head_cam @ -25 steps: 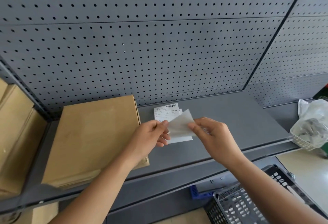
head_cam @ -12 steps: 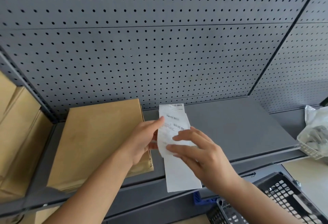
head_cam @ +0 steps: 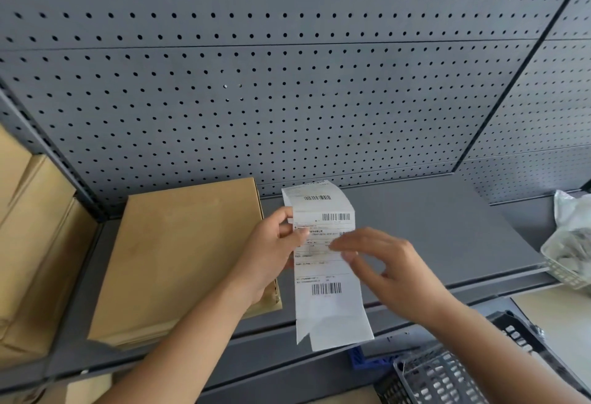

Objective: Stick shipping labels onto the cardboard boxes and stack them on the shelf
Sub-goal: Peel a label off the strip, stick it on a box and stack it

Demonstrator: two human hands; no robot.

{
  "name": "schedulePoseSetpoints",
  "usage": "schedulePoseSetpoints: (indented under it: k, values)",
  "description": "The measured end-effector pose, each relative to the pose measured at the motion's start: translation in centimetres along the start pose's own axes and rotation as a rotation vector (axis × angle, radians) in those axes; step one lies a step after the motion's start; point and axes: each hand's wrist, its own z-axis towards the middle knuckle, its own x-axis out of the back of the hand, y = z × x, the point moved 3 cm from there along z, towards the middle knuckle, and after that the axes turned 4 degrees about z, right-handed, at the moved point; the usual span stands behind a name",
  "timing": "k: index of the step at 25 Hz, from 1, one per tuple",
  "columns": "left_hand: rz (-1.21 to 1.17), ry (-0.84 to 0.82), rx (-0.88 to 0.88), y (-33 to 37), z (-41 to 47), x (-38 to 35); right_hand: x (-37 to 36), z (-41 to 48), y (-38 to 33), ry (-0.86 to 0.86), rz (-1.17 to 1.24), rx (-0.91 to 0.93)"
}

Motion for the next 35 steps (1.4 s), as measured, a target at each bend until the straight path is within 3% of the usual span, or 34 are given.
schedulePoseSetpoints:
  k: [3, 7, 12, 16, 21, 35]
  values:
    - [-0.017, -0.022, -0.022, 0.0, 0.0, -0.2, -0.2, 2.5, 0.4, 0.174, -0.249, 0.031]
    - [-0.061, -0.051, -0.009, -0.2, 0.0, 0.0, -2.3, 4.8, 0.4, 0.109, -0.501, 0.111]
    - [-0.258, -0.136, 0.065, -0.1, 0.0, 0.7, -3.1, 5.5, 0.3, 0.127, -0.447, 0.111]
    - [-0.388, -0.065, 0.148, -0.4, 0.7, 1.0, -3.5, 5.5, 0.1, 0.130, -0.465, 0.153]
    - [-0.421, -0.034, 0.246, -0.3, 1.4, 1.1, -3.5, 5.4, 0.1, 0.200, -0.470, 0.198]
    - [-0.375, 0.072, 0.276, -0.5, 1.8, 0.8, -3.9, 4.9, 0.3, 0.367, -0.469, 0.288]
